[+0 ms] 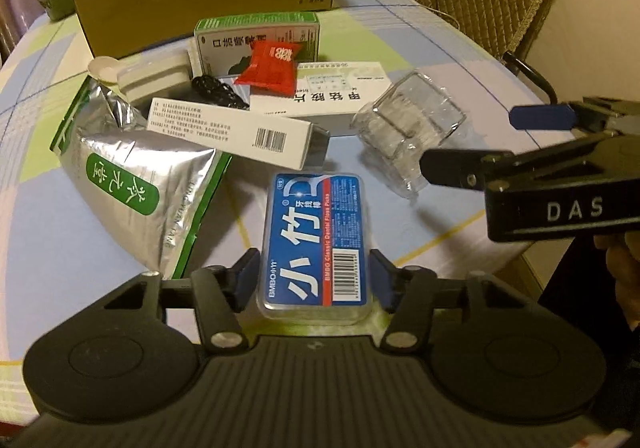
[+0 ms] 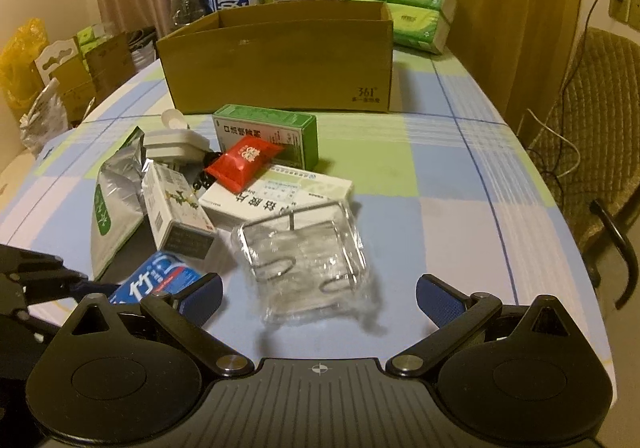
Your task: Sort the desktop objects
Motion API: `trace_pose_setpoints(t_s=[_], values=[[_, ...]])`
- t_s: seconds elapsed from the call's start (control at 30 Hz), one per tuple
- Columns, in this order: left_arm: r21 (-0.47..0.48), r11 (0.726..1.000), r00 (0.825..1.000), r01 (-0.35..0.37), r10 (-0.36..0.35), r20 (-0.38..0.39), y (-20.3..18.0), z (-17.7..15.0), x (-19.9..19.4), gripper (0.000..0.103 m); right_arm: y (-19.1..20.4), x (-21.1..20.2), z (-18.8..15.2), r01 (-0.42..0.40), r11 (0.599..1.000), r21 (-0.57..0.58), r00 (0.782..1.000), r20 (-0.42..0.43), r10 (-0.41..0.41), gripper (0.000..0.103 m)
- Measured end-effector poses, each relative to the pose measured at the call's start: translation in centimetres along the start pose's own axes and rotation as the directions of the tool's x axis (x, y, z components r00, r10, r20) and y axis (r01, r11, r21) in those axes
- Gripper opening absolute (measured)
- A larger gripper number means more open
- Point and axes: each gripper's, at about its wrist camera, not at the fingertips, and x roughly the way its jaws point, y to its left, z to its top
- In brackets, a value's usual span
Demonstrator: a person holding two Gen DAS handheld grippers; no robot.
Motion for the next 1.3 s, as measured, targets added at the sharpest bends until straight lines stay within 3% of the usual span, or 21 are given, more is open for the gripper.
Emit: trace_pose_setpoints(t_s=[0.37, 0.5, 0.8, 1.1, 1.3], values=[[-0.014, 1.000, 1.000, -0.007, 0.007, 0.013, 1.1, 0.0, -0.1, 0.052, 0.9, 2.9, 1.0, -0.006, 0.999, -0.046, 1.000, 0.001, 0.006, 0.101], [-0.011, 1.000, 1.000, -0.012, 0.012, 0.015, 1.2, 0.1, 0.0, 0.052, 1.0, 3.6, 1.1, -0.011, 0.999, -0.053, 1.000, -0.010, 0.011, 0.085], [-0.002, 1.000, 1.000, -0.020, 0.020, 0.018, 1.1, 0.1, 0.4, 0.053, 1.2, 3.5, 0.8, 0.004, 0.997, -0.072, 1.000, -0.007, -0.005, 0.065], [0.034, 0.998, 0.999, -0.043, 0.043, 0.016, 0.6, 0.2, 0.7, 0.053, 0.2, 1.6, 0.4, 0.040, 0.999, 0.000, 0.999, -0.002, -0.040, 0.065], [0.056, 0.998, 1.000, -0.018, 0.017, 0.024, -0.2, -0.3, -0.6, 0.052, -0.6, -0.3, 0.4, 0.062, 0.997, 0.045, 0.998, 0.017, -0.063, 0.065]])
